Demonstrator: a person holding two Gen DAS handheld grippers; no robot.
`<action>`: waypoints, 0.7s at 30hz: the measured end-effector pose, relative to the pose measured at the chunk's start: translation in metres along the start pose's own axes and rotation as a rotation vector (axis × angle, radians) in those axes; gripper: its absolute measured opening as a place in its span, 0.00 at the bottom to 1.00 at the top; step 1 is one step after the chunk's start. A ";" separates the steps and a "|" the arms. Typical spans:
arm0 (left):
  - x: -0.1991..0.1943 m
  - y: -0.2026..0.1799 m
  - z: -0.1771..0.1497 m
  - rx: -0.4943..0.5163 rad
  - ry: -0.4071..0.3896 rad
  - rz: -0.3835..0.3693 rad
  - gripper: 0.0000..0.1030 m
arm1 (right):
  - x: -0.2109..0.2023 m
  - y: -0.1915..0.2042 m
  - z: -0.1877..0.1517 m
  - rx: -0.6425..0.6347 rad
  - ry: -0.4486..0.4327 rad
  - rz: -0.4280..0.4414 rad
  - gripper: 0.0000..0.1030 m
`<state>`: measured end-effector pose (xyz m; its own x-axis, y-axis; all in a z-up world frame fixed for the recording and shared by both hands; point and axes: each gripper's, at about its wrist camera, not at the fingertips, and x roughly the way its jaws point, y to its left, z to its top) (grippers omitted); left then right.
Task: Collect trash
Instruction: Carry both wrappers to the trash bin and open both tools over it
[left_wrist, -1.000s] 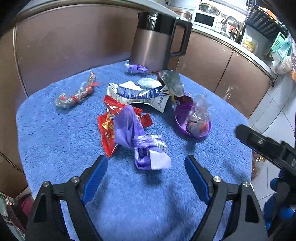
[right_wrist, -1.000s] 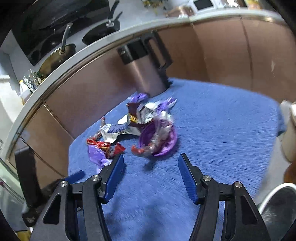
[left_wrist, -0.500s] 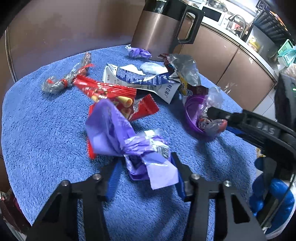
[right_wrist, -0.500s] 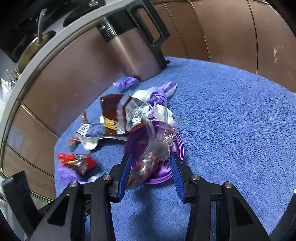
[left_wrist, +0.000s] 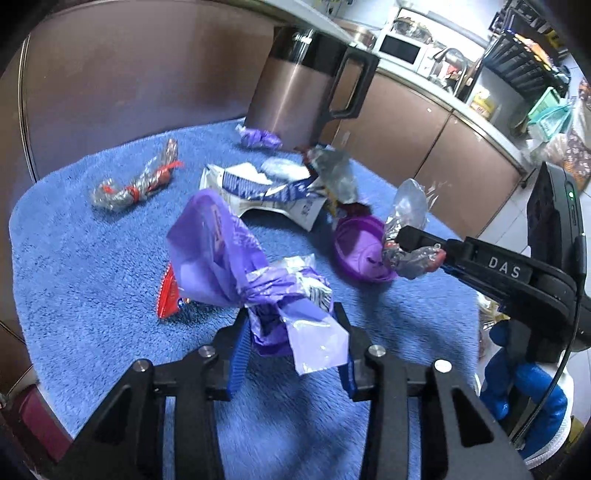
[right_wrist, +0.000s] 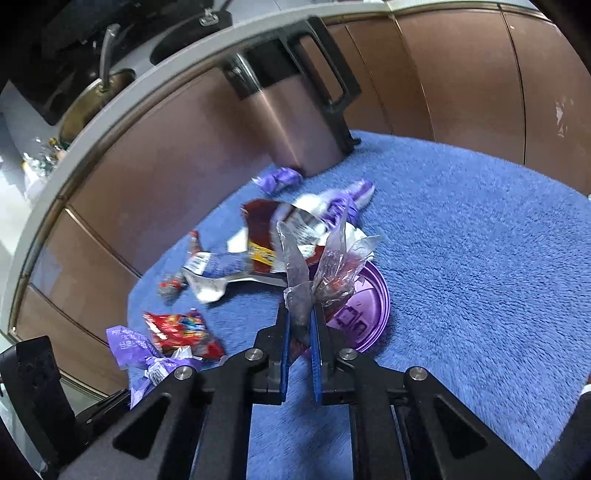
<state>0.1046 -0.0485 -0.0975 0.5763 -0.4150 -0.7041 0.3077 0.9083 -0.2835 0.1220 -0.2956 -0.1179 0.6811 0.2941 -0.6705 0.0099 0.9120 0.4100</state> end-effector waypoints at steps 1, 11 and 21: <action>-0.006 -0.001 -0.001 0.003 -0.009 -0.003 0.37 | -0.006 0.001 0.000 0.000 -0.008 0.009 0.10; -0.068 -0.038 -0.001 0.101 -0.097 0.003 0.37 | -0.104 0.006 -0.018 -0.004 -0.162 0.048 0.10; -0.071 -0.139 -0.004 0.317 -0.085 -0.112 0.37 | -0.222 -0.070 -0.065 0.113 -0.314 -0.161 0.09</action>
<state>0.0177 -0.1454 -0.0106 0.5826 -0.5260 -0.6195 0.5848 0.8007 -0.1299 -0.0775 -0.4062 -0.0386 0.8553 0.0313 -0.5172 0.2044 0.8969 0.3922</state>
